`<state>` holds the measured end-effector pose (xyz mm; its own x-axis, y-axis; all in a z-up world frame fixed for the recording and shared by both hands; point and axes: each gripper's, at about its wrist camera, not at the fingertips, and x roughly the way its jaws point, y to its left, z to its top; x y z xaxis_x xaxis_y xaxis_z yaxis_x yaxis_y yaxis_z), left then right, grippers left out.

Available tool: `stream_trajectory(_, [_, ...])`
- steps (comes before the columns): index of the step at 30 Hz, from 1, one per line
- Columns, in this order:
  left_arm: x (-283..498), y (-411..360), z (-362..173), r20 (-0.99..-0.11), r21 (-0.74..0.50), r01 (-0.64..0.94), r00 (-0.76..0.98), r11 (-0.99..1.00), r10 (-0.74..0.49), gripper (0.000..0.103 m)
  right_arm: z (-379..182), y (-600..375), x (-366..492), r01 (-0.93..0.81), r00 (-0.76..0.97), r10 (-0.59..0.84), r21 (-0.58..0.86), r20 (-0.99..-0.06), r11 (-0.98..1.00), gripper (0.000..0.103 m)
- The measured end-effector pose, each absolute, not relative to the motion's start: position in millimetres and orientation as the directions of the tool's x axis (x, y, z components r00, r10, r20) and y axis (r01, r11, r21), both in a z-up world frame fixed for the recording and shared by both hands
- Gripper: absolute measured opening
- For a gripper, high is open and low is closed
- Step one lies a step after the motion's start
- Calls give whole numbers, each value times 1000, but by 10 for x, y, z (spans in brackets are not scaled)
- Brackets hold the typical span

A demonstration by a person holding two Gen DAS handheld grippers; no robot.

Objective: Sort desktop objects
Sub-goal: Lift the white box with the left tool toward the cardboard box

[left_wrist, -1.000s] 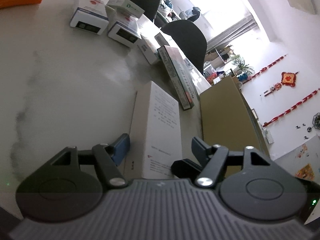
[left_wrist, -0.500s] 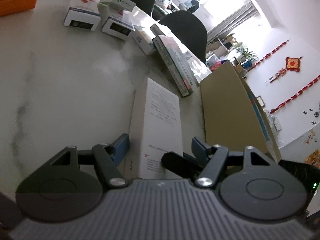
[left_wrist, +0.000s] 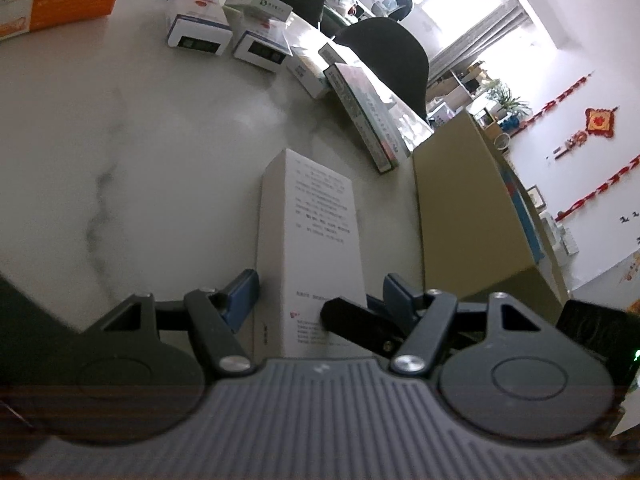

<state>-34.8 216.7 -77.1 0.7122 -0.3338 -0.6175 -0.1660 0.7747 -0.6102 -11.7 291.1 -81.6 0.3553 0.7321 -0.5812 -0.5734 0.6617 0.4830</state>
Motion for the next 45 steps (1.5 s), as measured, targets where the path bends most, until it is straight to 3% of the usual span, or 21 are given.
stream_trajectory(27, [-1071, 2374, -677, -626, -598, -236, 735, 766, -262, 68, -778, 3140, -491, -650, 262, 752, 465, -604, 600, 47])
stream_trajectory(45, [-1143, 2531, -1116, -518, -772, -178, 732, 611, -441, 67, -906, 2987, -280, -523, 187, 806, 637, -562, 566, 42])
